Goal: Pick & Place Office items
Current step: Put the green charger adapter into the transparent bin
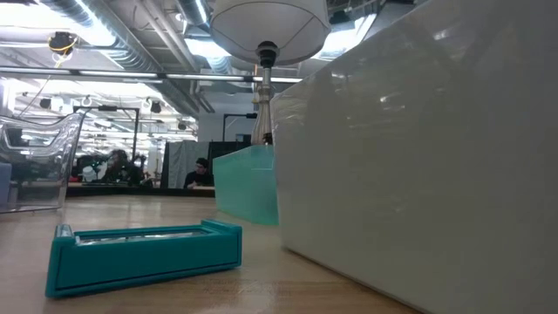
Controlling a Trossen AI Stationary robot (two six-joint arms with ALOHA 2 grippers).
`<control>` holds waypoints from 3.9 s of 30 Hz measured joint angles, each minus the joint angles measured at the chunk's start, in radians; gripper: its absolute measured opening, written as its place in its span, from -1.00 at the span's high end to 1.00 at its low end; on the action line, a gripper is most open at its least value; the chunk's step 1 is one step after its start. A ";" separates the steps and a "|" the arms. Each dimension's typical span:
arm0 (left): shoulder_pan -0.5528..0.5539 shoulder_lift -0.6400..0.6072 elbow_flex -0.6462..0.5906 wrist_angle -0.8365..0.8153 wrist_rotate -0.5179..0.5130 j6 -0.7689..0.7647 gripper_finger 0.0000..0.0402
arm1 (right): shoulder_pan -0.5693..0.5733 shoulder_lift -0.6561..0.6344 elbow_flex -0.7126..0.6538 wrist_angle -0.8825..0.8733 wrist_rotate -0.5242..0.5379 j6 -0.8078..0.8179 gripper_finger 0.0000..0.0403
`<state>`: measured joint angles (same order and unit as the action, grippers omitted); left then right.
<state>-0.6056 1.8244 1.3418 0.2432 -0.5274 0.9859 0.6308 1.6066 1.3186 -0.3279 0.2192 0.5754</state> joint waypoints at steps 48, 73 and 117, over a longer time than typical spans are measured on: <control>-0.040 -0.001 0.000 -0.023 -0.079 -0.046 -0.11 | 0.002 0.001 -0.001 0.007 -0.059 0.045 0.22; 0.014 0.000 0.000 -0.031 -0.024 -0.097 0.29 | 0.001 0.000 0.000 0.023 -0.074 0.011 0.22; -0.037 -0.129 0.000 -0.940 -0.319 -1.451 0.29 | 0.051 -0.209 0.000 -0.307 -0.009 0.093 -0.44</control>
<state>-0.6428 1.6954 1.3418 -0.6966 -0.8459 -0.4651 0.6819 1.3975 1.3182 -0.6353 0.2103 0.6689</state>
